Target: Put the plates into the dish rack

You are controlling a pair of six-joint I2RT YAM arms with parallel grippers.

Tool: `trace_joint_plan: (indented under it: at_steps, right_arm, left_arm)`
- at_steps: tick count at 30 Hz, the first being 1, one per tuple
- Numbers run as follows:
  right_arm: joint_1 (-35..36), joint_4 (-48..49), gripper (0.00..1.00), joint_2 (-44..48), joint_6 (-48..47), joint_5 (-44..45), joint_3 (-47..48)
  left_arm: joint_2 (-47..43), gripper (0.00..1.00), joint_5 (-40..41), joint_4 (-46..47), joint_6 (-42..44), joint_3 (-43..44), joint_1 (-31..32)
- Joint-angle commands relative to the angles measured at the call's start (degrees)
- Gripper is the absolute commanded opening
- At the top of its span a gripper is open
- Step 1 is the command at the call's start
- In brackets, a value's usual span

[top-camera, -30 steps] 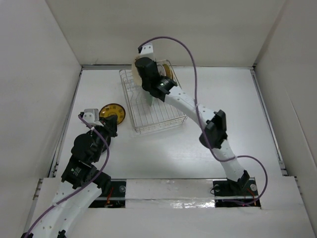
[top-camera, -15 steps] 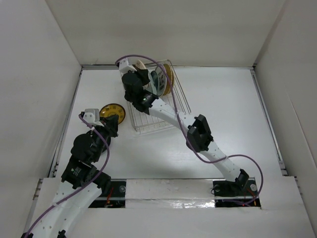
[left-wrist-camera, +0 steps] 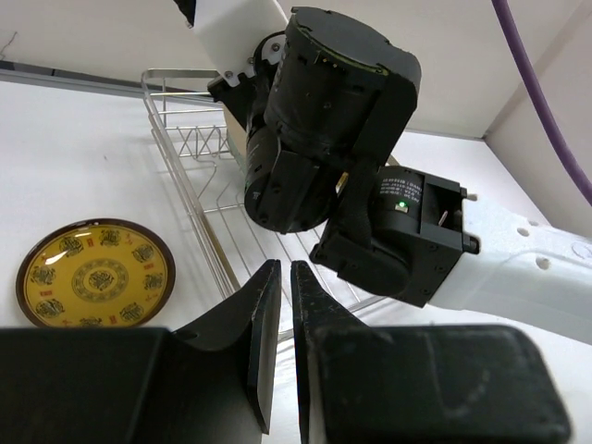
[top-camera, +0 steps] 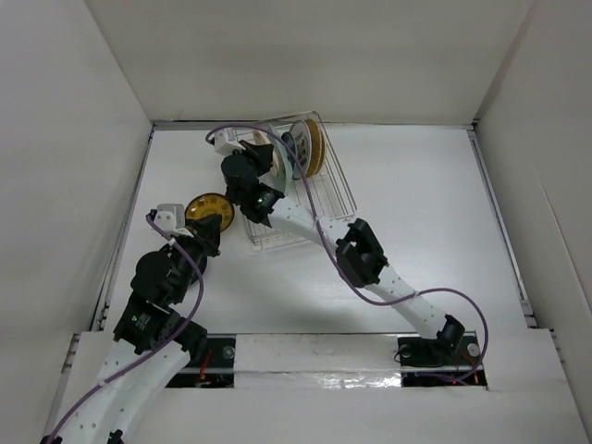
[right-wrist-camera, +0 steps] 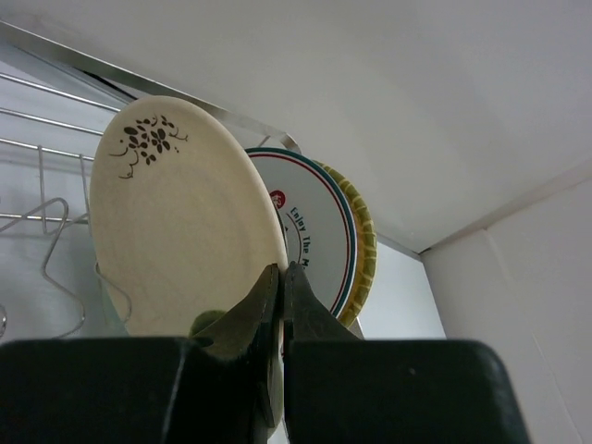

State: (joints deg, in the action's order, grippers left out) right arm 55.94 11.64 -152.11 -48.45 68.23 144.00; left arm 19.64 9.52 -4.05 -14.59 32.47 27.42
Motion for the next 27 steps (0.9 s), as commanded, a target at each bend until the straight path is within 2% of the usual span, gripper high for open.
trace_joint_plan:
  at_steps: [1, 5, 6, 7, 8, 11, 12, 13, 17, 20, 22, 25, 27]
  right_arm:
    - [-0.1, 1.5, 0.0, -3.2, 0.3, 1.0, 2.0]
    - [-0.1, 1.9, 0.01, -1.7, 5.1, 0.4, 1.0]
    - [-0.1, 1.7, 0.05, -0.7, 6.5, 0.1, -0.3]
    - [-0.1, 1.3, 0.1, 0.3, 8.2, -0.2, -1.0]
    - [-0.1, -0.7, 0.23, 2.8, 12.5, -1.0, -1.7]
    - [-0.1, -4.5, 0.47, 9.6, 22.6, -5.0, -6.2]
    - [-0.1, -5.2, 0.48, 10.9, 24.2, -5.4, -7.2]
    - [-0.1, -5.4, 0.48, 12.0, 25.3, -5.6, -8.9]
    - [-0.1, -9.7, 0.17, 15.3, 35.1, -8.9, -11.2]
    - [-0.1, -15.5, 0.12, 13.9, 37.5, -10.8, -9.4]
    - [-0.1, -17.6, 0.03, 11.9, 37.9, -10.4, -7.7]
    - [-1.2, -20.8, 0.0, 12.9, 41.6, -11.8, -7.9]
    - [-1.9, -21.9, 0.07, 14.8, 45.0, -15.6, -10.7]
  left_arm:
    - [-0.6, 0.08, -0.5, 2.8, 0.1, 0.6, 0.4]
    - [-0.6, 0.08, -0.4, 2.9, 0.1, 0.6, 0.4]
    - [-0.6, 0.08, -0.3, 2.9, 0.1, 0.6, 0.4]
    - [-0.6, 0.08, -0.2, 2.8, 0.1, 0.5, 0.4]
    - [-0.6, 0.08, -0.2, 2.8, 0.1, 0.6, 0.4]
    - [-0.6, 0.08, 0.0, 2.8, 0.0, 0.6, 0.4]
    - [-0.4, 0.08, 0.0, 2.8, 0.1, 0.5, 0.4]
    - [-0.3, 0.08, -0.2, 2.8, 0.1, 0.6, 0.4]
    - [-0.1, 0.08, -0.1, 2.7, 0.1, 0.6, 0.4]
    - [-0.1, 0.08, 0.1, 2.5, 0.1, 0.6, -0.2]
    - [-0.2, 0.08, 0.1, 2.4, 0.1, 0.6, -0.2]
    - [-0.3, 0.08, 0.1, 2.4, 0.0, 0.6, -0.2]
    - [-0.2, 0.08, 0.2, 2.5, 0.1, 0.6, -0.2]
